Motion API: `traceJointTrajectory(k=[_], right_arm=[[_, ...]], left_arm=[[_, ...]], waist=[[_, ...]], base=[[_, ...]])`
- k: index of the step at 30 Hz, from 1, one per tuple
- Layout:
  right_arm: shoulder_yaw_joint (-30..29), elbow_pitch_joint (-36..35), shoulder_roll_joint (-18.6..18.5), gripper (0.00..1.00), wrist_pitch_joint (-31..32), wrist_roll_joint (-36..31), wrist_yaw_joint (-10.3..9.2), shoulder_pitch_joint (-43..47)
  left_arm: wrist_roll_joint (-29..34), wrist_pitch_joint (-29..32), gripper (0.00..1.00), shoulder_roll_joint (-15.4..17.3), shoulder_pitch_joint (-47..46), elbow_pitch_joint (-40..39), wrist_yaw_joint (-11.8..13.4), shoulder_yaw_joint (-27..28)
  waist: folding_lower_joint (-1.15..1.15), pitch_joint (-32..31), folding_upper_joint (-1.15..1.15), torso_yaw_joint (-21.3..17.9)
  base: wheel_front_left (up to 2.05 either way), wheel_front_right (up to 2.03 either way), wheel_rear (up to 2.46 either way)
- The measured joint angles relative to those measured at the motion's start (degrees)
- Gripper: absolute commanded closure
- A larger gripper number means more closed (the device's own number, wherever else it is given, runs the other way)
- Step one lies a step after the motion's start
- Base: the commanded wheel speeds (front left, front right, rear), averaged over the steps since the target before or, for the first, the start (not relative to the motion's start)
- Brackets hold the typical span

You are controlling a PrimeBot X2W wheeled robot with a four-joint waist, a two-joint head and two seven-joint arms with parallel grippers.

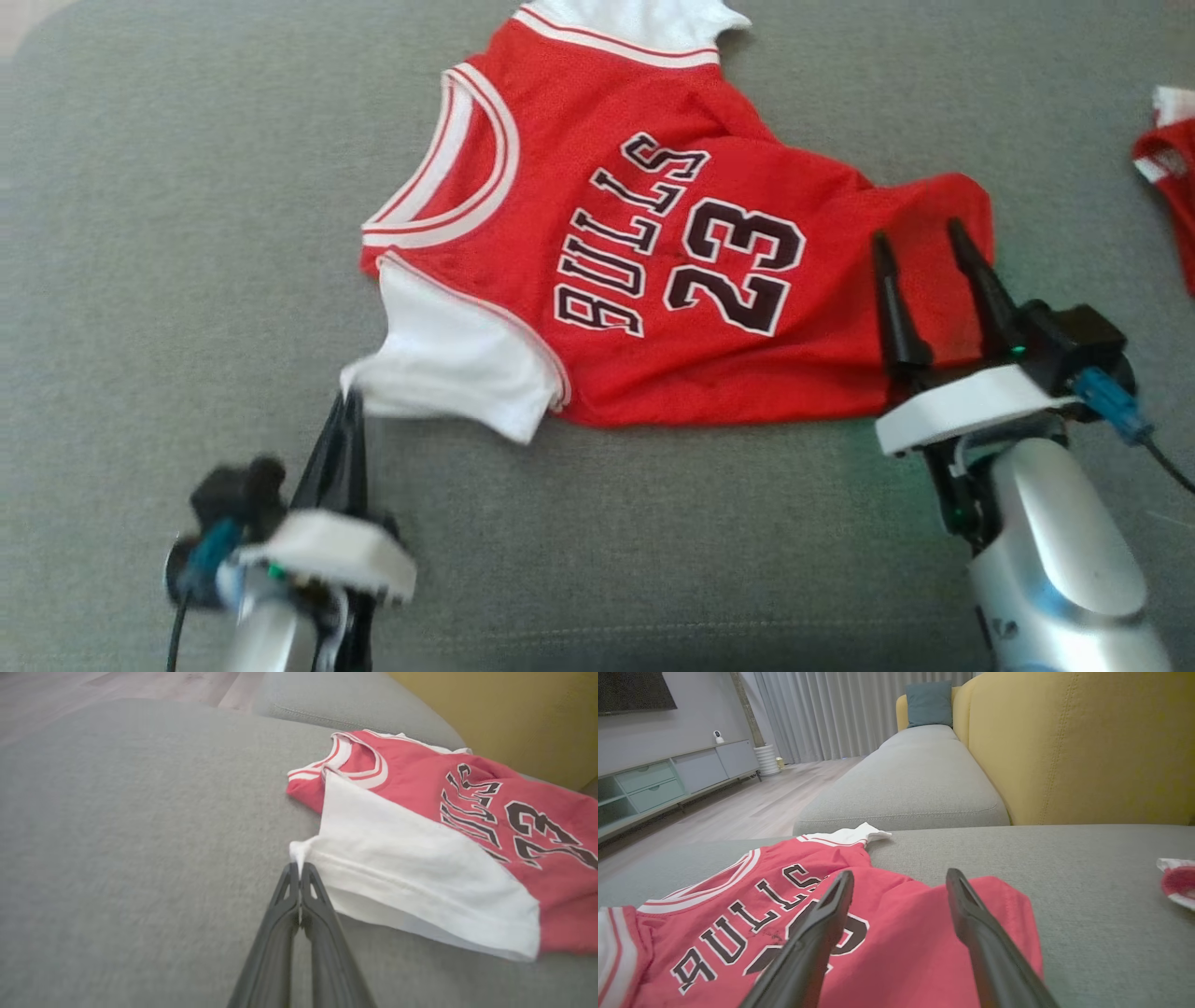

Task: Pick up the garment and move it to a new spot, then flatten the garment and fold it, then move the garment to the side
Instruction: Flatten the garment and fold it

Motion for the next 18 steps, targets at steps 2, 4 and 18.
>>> traceJointTrajectory(k=[2,4,18], right_arm=[[-1.74,-0.55,0.02,0.00,0.47,-0.71,0.00,0.57],[-2.71,-1.14,0.02,0.00,0.68,-1.26,0.00,1.03],[-7.72,-1.40,-0.24,0.00,5.08,-4.43,0.00,3.99]], left_arm=[[0.07,0.00,1.00,0.81,3.93,-3.11,0.37,0.16],[0.08,0.01,1.00,1.00,7.62,-6.58,1.38,0.18],[-0.93,1.56,1.00,1.60,16.45,-13.66,5.21,2.11]], waist=[[0.00,-0.30,0.00,0.81],[0.00,-0.64,0.00,1.42],[0.00,-2.14,0.00,2.96]], base=[[0.00,0.00,0.00],[0.00,0.00,0.00],[0.00,0.00,0.00]])
